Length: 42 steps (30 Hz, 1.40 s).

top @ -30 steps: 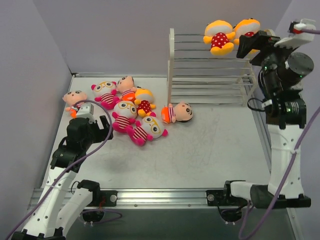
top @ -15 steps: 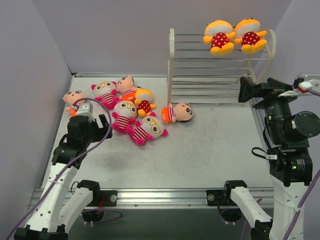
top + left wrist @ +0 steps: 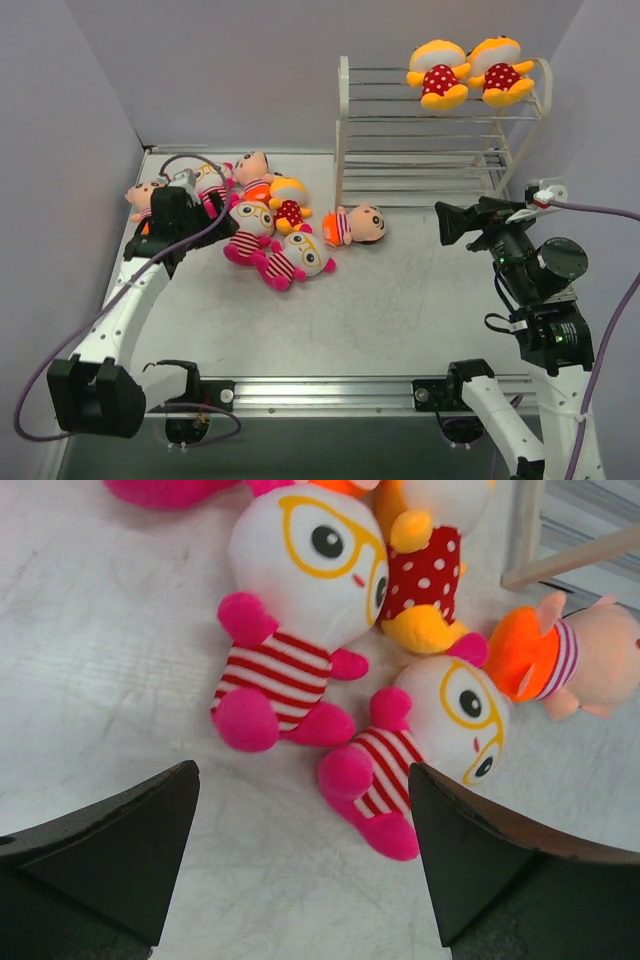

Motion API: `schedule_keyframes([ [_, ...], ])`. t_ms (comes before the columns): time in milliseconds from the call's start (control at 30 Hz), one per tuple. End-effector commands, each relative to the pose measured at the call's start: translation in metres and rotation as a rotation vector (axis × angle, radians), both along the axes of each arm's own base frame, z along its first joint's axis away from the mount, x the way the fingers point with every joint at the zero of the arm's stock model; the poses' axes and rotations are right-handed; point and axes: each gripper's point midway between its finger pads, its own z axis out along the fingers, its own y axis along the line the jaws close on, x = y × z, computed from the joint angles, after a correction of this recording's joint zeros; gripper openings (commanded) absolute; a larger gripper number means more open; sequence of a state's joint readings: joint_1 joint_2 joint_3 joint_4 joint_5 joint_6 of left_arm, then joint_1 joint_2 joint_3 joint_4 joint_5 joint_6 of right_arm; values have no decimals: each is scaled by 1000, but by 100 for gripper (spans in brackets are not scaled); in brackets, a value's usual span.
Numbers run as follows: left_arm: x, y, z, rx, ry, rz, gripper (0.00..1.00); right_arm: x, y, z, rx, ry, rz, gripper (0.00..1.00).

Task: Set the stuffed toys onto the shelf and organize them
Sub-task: Place the stuffed toy onto shelf, then grab a stuffed toy with the left arm

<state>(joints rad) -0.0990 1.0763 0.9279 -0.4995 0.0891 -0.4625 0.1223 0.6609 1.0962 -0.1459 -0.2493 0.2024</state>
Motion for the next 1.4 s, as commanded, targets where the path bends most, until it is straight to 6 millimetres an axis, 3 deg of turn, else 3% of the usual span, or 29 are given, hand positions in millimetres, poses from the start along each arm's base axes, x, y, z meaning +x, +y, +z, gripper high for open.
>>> schedule_keyframes([
  [0, 50, -32, 33, -56, -98, -66, 94, -11, 10, 8, 0, -57, 54, 99],
  [33, 62, -38, 45, -66, -119, -73, 94, -12, 10, 6, -5, -54, 51, 99],
  [67, 72, -45, 45, -71, -122, -80, 95, -12, 9, 3, -24, -49, 48, 99],
  [100, 81, -61, 30, -81, -83, -102, 95, -12, 9, -1, -33, -40, 46, 99],
  [167, 101, -78, 37, -87, -105, -118, 95, -12, 5, -6, -55, -21, 19, 99],
  [200, 112, -86, 17, -82, -58, -121, 96, -12, 5, -9, -62, -15, 17, 99],
  [267, 128, -103, 19, -80, -56, -138, 98, -13, 4, -12, -70, -7, 10, 99],
  [300, 138, -108, -2, -70, -9, -138, 98, -13, 4, -13, -71, -6, 11, 99],
  [333, 142, -116, -7, -61, 2, -148, 100, -14, 5, -14, -69, -4, 13, 99],
  [367, 153, -117, -3, -41, -15, -138, 100, -13, 7, -16, -69, 1, 24, 99],
  [400, 159, -119, -20, -21, 14, -131, 93, -13, 8, -18, -67, 4, 29, 100],
  [467, 171, -123, -22, -6, -5, -123, 91, -12, 13, -19, -65, 15, 48, 99],
  [633, 187, -131, -60, 34, 55, -104, 90, -12, 14, -21, -86, 33, 49, 99],
  [833, 197, -134, -85, 66, 89, -105, 86, -11, 11, -24, -98, 44, 36, 99],
  [1000, 203, -140, -95, 48, 86, -113, 70, -13, 8, -26, -101, 58, 24, 99],
  [1133, 203, -140, -93, 47, 71, -118, 46, -14, 6, -31, -96, 73, 12, 99],
  [1167, 202, -139, -88, 45, 60, -121, 36, -14, 5, -32, -94, 77, 7, 99],
  [1233, 197, -140, -88, 35, 58, -130, 27, -13, 5, -36, -93, 92, 1, 99],
  [1267, 194, -139, -79, 27, 40, -131, 16, -12, 5, -36, -90, 93, -1, 99],
  [1367, 185, -138, -64, 1, 4, -134, 7, -11, 7, -39, -84, 108, 7, 99],
])
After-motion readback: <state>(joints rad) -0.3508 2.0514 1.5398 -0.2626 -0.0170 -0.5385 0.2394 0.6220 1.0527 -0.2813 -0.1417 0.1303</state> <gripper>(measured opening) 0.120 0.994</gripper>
